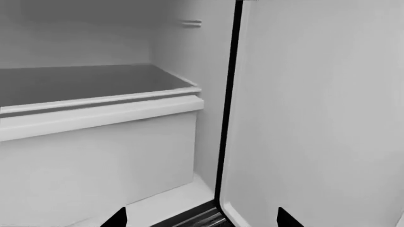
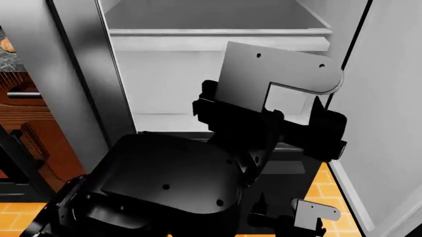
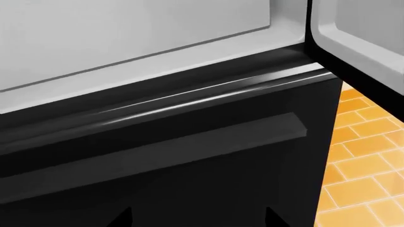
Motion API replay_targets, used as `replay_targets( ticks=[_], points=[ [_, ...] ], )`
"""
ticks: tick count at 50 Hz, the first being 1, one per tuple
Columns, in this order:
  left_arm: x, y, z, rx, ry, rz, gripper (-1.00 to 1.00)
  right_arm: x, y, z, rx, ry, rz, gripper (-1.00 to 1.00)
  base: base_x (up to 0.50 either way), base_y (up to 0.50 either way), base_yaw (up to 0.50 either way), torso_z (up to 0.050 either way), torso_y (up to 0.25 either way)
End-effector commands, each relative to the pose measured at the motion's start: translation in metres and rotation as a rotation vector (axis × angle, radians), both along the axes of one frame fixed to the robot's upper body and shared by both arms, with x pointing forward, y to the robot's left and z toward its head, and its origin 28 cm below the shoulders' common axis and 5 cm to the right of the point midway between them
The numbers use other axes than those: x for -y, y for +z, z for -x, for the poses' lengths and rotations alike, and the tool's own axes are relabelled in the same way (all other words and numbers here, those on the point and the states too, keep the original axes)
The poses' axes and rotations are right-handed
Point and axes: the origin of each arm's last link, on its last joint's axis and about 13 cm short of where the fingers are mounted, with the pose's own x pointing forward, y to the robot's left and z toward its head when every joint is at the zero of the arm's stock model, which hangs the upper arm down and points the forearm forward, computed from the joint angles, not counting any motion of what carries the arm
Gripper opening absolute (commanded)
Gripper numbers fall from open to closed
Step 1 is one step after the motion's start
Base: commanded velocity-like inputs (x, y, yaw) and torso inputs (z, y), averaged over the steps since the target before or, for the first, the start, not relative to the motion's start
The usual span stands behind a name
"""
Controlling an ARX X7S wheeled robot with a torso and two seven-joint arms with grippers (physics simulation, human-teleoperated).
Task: Open the fridge doors
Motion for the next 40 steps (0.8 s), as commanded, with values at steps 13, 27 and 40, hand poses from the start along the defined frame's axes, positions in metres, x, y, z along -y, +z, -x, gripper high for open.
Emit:
replay_targets(
  ticks=[13,27,40],
  points=[
    [0.027,-0.006,-0.002,-0.023,0.086,0.037,1.00,0.000,0.002,0.001,0.010,0.005,-0.002,1.00,0.00,0.00,0.00,0.000,0.000],
    [0.048,-0.015,-0.028,0.003,0.264,0.073,1.00,0.000,0.003,0.000,0.017,0.004,-0.015,1.00,0.00,0.00,0.00,0.000,0.000],
    [0.057,-0.011,-0.051,0.088,0.558,0.031,1.00,0.000,0.003,0.001,0.019,0.011,-0.019,1.00,0.00,0.00,0.00,0.000,0.000]
  ],
)
